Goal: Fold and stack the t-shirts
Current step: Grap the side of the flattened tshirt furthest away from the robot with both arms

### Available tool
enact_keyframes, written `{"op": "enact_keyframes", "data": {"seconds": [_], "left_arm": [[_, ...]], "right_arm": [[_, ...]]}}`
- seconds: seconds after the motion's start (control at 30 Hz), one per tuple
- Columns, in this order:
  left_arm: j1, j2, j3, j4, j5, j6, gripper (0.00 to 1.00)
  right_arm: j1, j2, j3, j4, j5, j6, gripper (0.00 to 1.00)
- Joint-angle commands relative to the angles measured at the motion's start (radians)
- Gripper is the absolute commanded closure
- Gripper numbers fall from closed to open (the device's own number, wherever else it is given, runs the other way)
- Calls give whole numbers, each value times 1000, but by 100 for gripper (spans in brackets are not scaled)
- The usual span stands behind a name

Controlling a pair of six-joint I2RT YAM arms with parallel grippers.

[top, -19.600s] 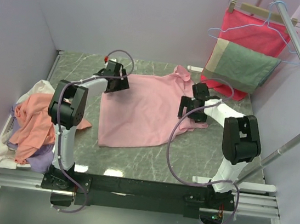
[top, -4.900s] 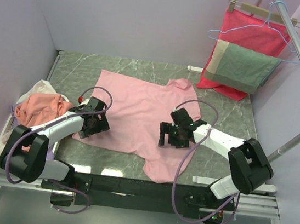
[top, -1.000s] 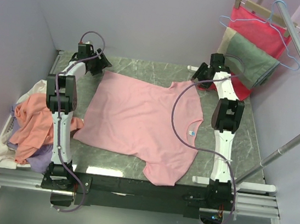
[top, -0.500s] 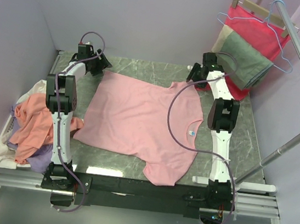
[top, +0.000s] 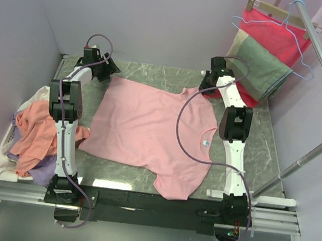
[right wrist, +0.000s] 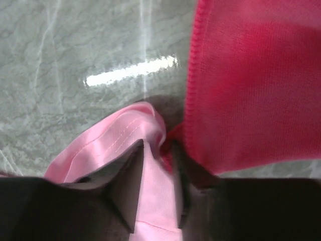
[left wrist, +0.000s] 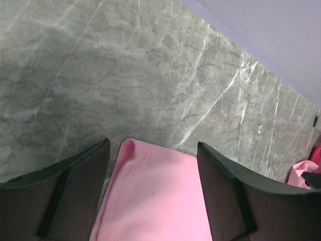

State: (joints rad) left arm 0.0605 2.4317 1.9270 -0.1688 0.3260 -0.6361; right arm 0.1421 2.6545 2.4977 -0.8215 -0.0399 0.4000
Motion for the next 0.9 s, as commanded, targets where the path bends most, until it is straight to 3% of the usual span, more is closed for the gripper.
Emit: {"op": "enact_keyframes", "data": {"seconds": [0.0,0.1,0.2,0.43,0.57,0.7,0.87], "left_arm": [[-4,29,-33,-149,2,30,23],[-4,23,-48,-152,-11,36,22],[-4,20,-56,-158,-19,38,21],[-2,20,-60,-156,-13,39,21],[-4,12,-63,-153,-19,42,21],[-2,17,-59,-147,-8,36,21],[-2,3,-71,-146,-15,41,21]], "right_arm": [[-41,-41,-64,7,15,49,44],[-67,-38,-59,2,-3,77,36],[-87,-22,-43,-10,-29,91,35],[-90,-125,-149,56,125,134,29],[-82,-177,-137,79,170,82,28],[-46,-280,-281,202,137,7,28],[-22,-228,-173,165,92,-10,28]]}}
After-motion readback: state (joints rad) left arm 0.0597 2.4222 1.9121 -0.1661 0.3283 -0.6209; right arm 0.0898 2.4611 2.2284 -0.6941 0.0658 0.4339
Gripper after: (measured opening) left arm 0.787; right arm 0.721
